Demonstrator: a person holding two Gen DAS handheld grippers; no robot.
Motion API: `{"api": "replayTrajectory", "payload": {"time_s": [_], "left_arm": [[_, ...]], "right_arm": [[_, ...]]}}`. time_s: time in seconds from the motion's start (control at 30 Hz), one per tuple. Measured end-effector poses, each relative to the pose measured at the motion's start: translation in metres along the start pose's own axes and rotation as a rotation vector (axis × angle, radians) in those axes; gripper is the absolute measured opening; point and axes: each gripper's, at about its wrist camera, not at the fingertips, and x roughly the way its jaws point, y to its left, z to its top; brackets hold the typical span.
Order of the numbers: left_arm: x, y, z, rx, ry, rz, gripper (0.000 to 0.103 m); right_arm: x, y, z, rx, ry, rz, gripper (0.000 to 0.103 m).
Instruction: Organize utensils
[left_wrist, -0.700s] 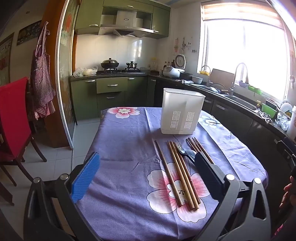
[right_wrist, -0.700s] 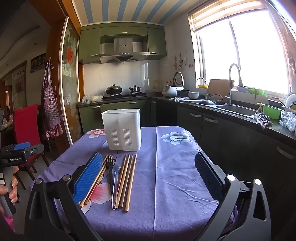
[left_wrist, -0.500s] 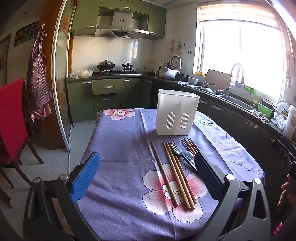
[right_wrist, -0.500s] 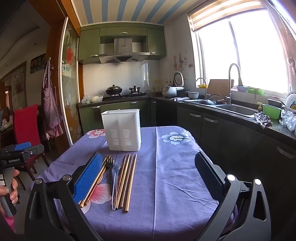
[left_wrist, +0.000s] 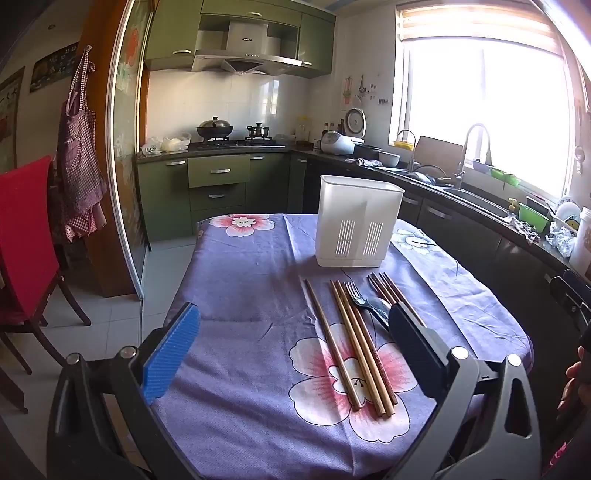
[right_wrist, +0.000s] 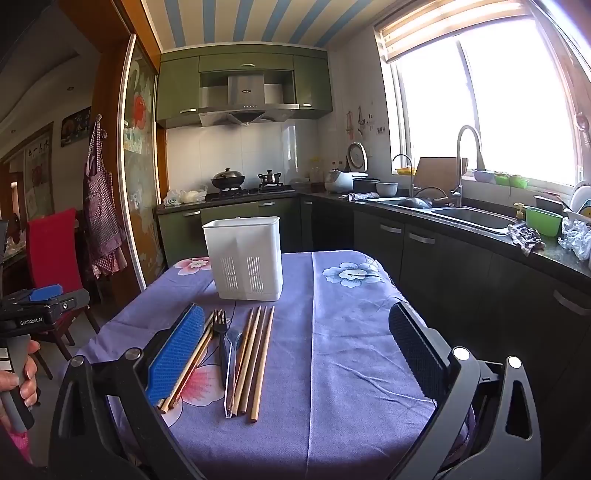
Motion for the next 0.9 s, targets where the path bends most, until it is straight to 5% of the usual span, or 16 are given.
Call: {"api": "replayTrajectory", "payload": {"time_s": [0.9], "left_arm": [[0.0050, 0.0045, -0.0044, -0.012, 0.021, -0.004, 0.097]], "right_arm": [[0.0047, -0.0004, -0.0008, 0.000, 0.012, 0.003, 0.099]]}}
